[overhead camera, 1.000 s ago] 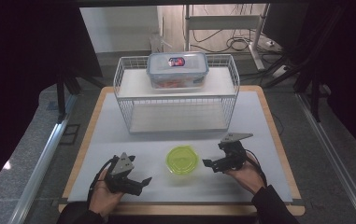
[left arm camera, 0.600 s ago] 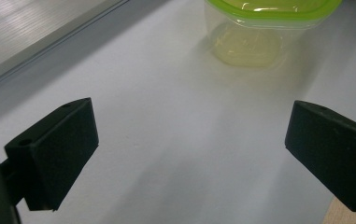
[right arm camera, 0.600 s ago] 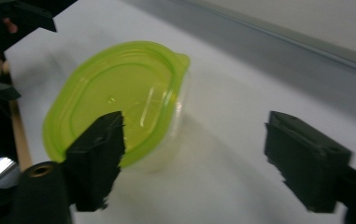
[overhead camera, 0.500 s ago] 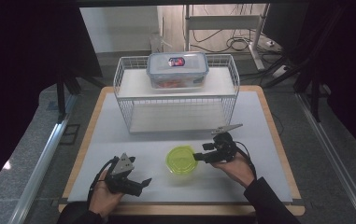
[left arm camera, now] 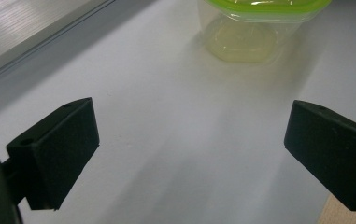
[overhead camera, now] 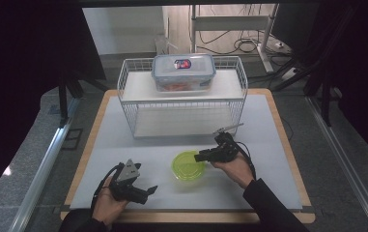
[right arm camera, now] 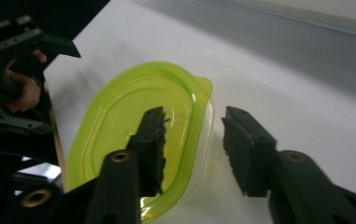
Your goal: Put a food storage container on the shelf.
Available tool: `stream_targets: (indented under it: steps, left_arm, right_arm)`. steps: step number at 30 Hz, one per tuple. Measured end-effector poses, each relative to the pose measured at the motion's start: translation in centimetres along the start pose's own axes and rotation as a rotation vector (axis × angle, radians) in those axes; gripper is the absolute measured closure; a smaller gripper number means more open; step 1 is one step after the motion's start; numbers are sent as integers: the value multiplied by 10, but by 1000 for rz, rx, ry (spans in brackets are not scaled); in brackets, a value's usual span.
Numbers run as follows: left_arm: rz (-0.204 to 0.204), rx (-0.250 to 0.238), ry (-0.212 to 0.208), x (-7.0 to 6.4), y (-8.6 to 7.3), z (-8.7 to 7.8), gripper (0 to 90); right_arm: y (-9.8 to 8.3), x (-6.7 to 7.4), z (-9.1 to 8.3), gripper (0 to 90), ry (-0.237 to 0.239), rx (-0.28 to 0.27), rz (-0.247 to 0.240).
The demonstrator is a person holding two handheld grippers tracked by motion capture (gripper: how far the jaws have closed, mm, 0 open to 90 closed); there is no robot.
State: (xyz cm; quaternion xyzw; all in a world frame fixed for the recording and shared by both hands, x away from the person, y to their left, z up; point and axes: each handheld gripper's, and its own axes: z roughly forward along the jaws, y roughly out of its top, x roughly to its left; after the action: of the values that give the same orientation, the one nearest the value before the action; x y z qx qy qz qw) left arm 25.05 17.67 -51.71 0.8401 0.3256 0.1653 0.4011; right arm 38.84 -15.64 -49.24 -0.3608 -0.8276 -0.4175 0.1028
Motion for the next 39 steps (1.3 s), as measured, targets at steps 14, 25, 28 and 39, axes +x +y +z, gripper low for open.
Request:
stream_targets:
  steps: [14, 25, 28, 39]
  left_arm:
    - [6, 13, -6, -1, 0, 2, 35]
    - [13, 23, -9, -2, 0, 3, 36]
    - [17, 26, -12, -2, 0, 4, 37]
    - [24, 29, -10, -3, 0, 4, 38]
  right_arm:
    - [-2, -9, 0, 731, 52, 17, 98]
    - [-3, -12, 2, 696, 119, 8, 150]
    - [-3, -13, 2, 717, 129, 7, 166]
    - [0, -11, 4, 816, 116, 20, 159]
